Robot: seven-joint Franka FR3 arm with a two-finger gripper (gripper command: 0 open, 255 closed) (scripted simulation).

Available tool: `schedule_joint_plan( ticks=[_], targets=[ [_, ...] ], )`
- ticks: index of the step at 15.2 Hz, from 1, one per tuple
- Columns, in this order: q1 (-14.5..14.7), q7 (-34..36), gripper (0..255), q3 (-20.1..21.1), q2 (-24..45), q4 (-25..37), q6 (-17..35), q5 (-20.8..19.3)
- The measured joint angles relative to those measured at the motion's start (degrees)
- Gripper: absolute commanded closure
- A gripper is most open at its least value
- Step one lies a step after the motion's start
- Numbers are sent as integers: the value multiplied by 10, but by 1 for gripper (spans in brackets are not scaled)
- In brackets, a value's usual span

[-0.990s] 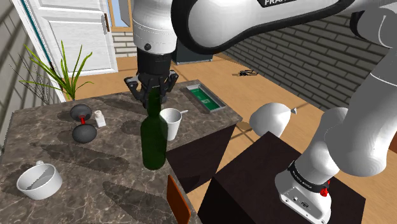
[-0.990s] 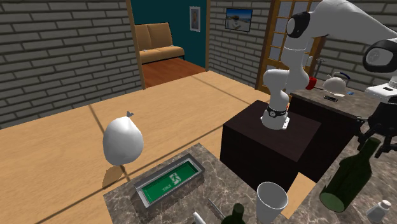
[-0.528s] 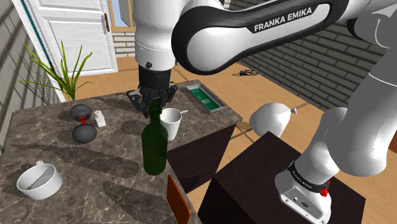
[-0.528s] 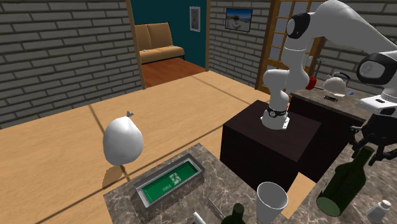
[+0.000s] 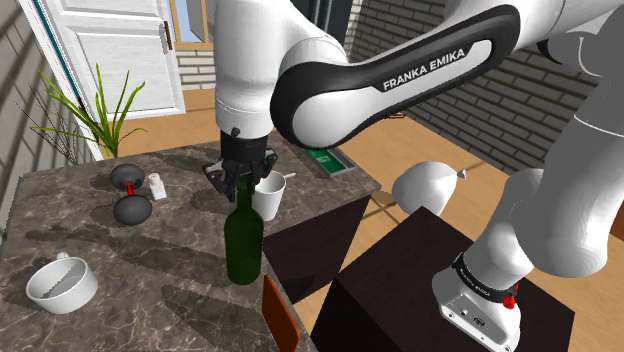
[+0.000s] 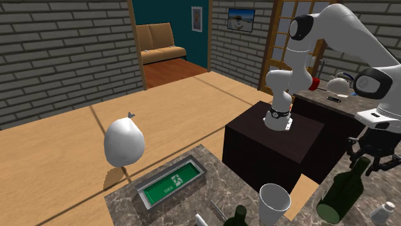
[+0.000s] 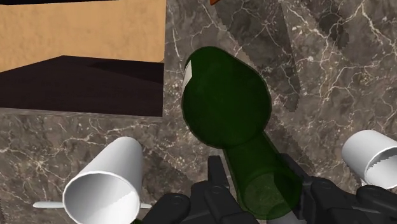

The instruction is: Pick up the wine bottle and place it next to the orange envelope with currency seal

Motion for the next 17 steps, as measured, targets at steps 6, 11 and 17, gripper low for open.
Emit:
schedule_joint_plan(
  ticks=[6, 11, 17],
  targets=[
    [1, 10, 255, -2, 18, -21, 38, -12],
    [1, 11, 255, -3, 21, -23, 41, -14],
    [1, 11, 0, -3, 21, -22, 41, -14]
  ],
)
